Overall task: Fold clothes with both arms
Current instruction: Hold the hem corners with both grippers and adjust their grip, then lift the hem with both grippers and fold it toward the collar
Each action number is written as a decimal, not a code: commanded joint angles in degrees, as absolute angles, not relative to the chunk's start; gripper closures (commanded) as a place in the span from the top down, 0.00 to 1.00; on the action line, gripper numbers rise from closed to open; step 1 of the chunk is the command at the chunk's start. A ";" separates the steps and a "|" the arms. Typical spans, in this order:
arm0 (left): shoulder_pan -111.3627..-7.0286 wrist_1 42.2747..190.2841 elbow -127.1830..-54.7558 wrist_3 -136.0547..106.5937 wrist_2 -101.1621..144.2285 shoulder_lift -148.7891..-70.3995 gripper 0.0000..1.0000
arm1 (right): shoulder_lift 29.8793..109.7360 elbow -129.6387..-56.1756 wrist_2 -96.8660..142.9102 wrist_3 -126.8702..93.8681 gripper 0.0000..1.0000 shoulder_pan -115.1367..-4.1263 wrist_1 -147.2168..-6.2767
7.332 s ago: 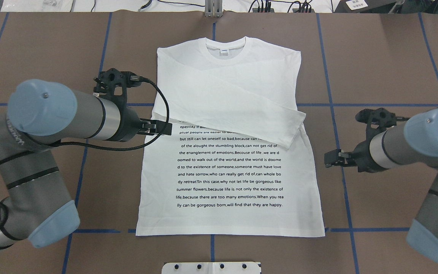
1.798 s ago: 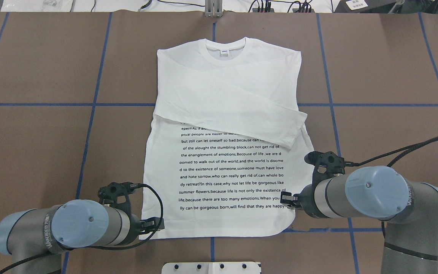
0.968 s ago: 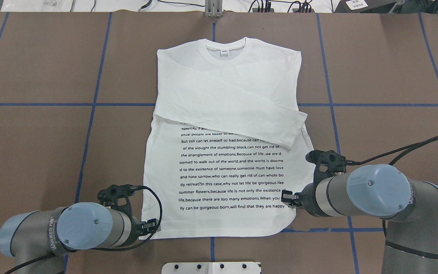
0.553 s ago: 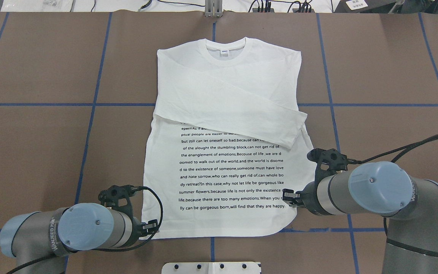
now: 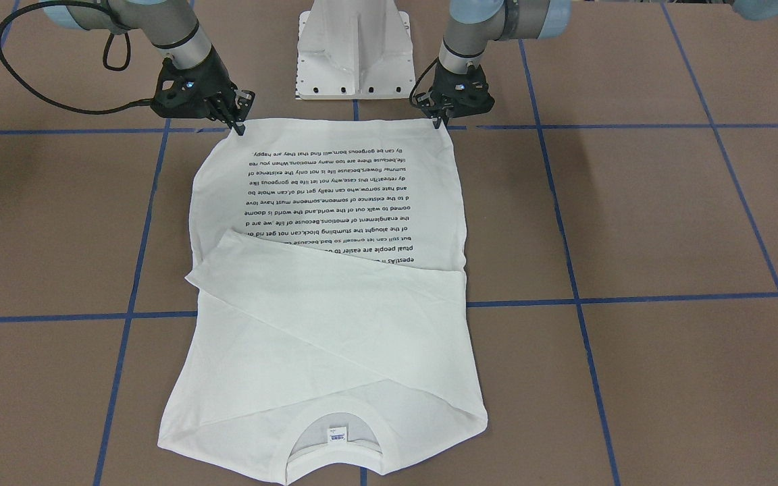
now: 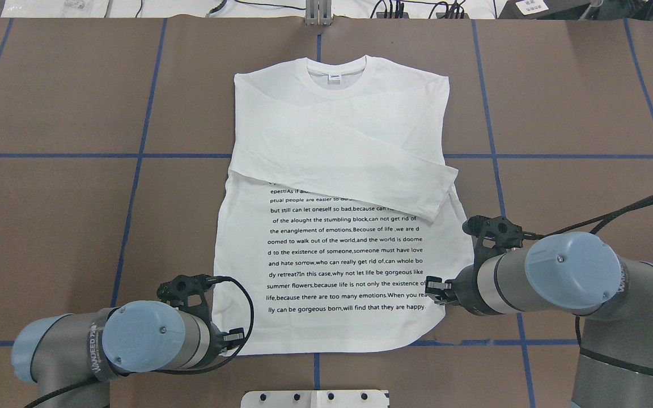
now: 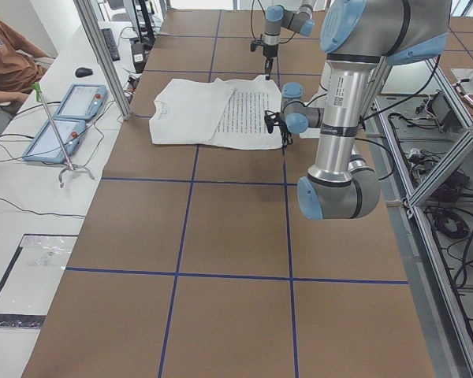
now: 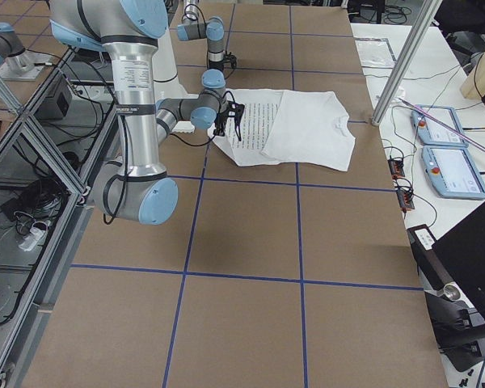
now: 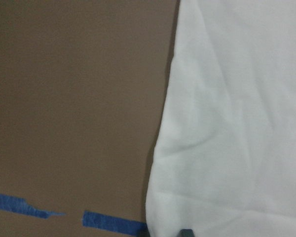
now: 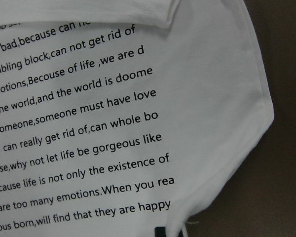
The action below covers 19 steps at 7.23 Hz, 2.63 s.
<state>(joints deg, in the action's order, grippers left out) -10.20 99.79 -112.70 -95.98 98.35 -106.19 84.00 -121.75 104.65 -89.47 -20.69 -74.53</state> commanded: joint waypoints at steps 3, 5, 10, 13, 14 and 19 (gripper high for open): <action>-11.07 99.67 -118.44 -95.89 98.79 -106.00 0.00 | 84.28 -123.56 104.76 -89.47 0.00 -21.44 -74.62; -11.25 98.71 -123.73 -95.98 98.88 -103.98 0.00 | 87.16 -128.29 109.39 -92.52 0.00 -22.23 -74.62; -5.57 92.15 -141.73 -104.30 104.49 -96.59 0.00 | 91.41 -136.58 130.83 -96.77 0.00 -22.15 -74.27; -4.03 91.41 -142.47 -106.35 104.59 -96.68 0.00 | 90.97 -136.07 133.60 -96.16 0.00 -24.06 -74.27; -6.22 91.41 -142.04 -105.83 104.59 -96.77 0.00 | 90.62 -134.58 133.68 -94.67 0.00 -27.56 -74.27; -31.85 90.36 -130.58 -90.72 110.82 -106.20 0.00 | 80.80 -121.59 134.21 -89.39 0.00 -44.45 -74.36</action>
